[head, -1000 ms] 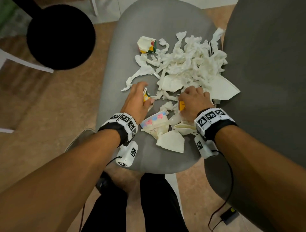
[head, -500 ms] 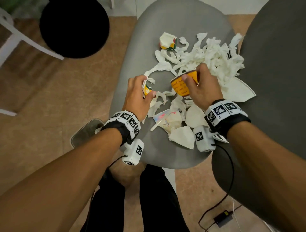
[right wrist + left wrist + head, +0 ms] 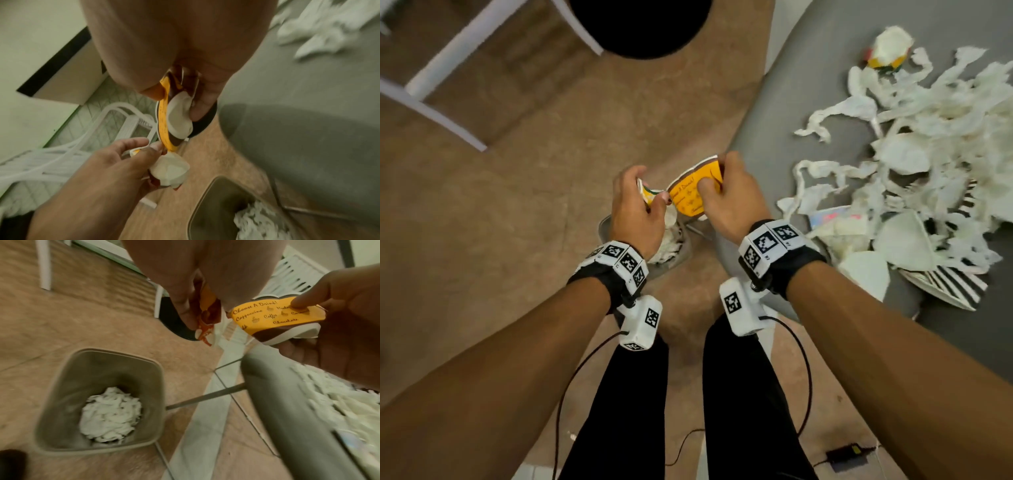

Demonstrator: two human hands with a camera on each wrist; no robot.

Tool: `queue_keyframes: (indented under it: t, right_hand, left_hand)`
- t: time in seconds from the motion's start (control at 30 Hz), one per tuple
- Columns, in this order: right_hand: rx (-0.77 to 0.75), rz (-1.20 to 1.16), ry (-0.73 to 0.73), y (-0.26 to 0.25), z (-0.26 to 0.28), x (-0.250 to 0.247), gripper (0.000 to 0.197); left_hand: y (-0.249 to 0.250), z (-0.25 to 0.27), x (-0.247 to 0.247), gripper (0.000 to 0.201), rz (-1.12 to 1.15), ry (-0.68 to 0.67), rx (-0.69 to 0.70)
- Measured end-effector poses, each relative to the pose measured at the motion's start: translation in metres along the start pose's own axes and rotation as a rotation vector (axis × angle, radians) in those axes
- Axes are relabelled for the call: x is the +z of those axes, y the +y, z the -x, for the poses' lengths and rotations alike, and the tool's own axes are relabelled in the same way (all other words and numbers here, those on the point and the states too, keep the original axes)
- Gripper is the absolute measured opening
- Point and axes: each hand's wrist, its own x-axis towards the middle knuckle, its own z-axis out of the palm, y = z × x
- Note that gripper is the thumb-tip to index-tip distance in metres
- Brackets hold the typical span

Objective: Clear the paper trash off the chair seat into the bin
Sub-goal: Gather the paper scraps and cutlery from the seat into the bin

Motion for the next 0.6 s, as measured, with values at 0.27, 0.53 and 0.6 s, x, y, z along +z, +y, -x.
queue_keyframes:
  t: [0.27, 0.53, 0.6]
  right_hand:
    - [0.107, 0.207, -0.214, 0.011, -0.004, 0.109, 0.029]
    - [0.181, 0.387, -0.382, 0.034, -0.004, 0.128, 0.037]
    - [0.176, 0.366, -0.388, 0.03, -0.004, 0.12, 0.031]
  left_hand:
    - [-0.115, 0.009, -0.028, 0.058, 0.003, -0.05, -0.254]
    - [-0.127, 0.014, -0.03, 0.051, -0.008, -0.258, -0.336]
    - [-0.121, 0.014, -0.034, 0.046, -0.044, -0.299, -0.31]
